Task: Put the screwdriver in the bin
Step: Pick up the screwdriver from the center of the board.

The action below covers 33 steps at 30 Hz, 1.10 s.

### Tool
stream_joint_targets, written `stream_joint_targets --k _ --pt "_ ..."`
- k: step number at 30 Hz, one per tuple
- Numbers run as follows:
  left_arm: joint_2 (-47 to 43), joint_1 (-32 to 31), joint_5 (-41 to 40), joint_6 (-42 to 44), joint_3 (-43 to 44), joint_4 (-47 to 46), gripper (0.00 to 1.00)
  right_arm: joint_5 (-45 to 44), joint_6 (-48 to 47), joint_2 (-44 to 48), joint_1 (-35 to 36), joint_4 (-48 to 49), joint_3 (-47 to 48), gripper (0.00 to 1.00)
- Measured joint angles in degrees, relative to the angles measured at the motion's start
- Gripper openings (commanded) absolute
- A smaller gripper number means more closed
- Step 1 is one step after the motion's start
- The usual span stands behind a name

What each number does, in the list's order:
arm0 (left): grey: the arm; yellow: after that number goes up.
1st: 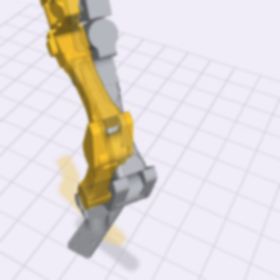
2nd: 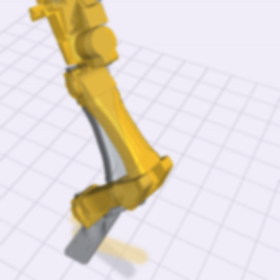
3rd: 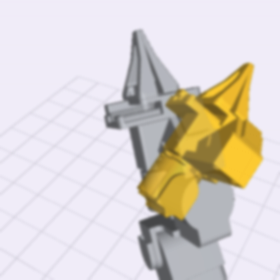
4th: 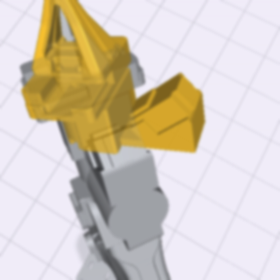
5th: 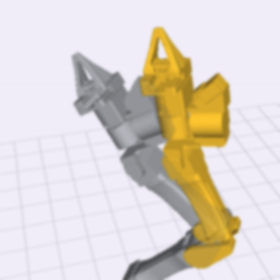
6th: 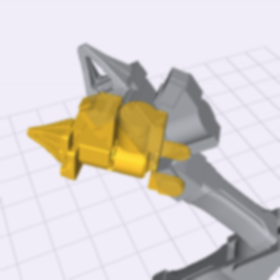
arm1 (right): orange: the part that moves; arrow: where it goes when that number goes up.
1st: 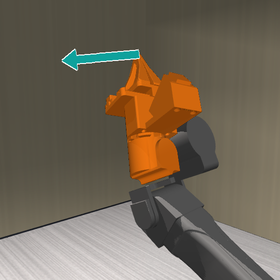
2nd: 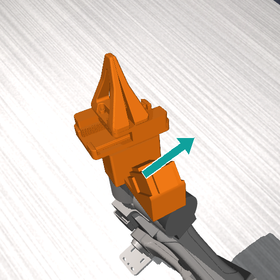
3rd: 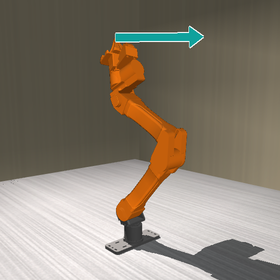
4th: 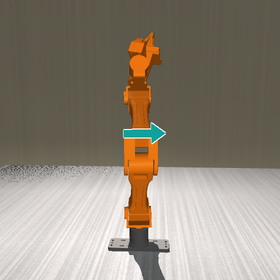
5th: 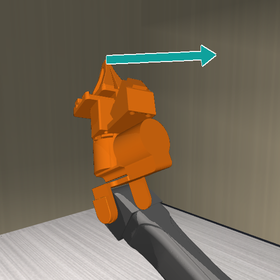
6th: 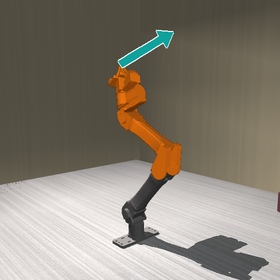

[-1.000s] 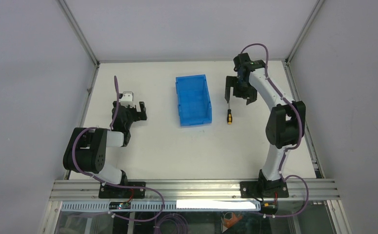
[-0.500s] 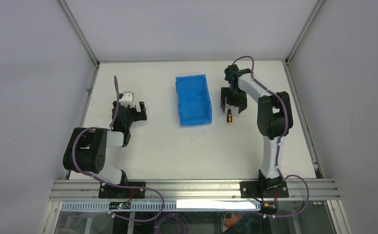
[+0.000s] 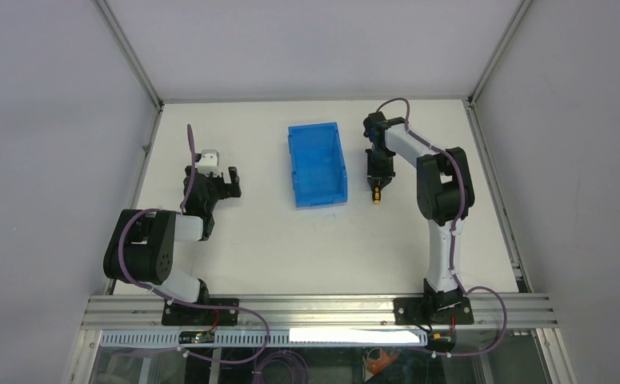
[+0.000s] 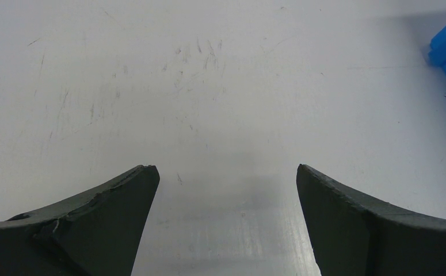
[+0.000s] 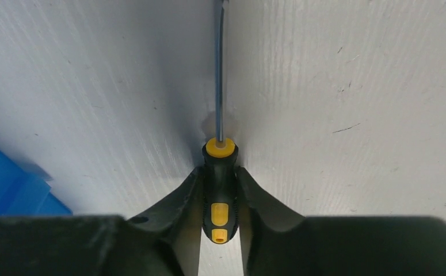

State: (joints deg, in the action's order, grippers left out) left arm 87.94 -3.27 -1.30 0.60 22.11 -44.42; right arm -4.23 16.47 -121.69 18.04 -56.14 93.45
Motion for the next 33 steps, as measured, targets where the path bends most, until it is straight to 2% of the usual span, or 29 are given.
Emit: stream_joint_targets --k 3,12,22,33 --pt "0.0 0.0 0.0 0.0 0.0 0.0 0.99 0.0 -0.1 0.0 0.0 0.0 0.0 0.13" --pt "0.0 0.0 0.0 0.0 0.0 0.0 0.99 -0.1 -0.1 0.0 0.1 0.0 0.0 0.02" --pt "0.0 0.0 0.0 0.0 0.0 0.0 0.99 -3.4 -0.9 1.0 0.1 -2.7 0.1 0.0" --pt "0.0 0.0 0.0 0.0 0.0 0.0 0.99 -6.3 -1.2 10.4 0.1 -8.0 5.6 0.0"
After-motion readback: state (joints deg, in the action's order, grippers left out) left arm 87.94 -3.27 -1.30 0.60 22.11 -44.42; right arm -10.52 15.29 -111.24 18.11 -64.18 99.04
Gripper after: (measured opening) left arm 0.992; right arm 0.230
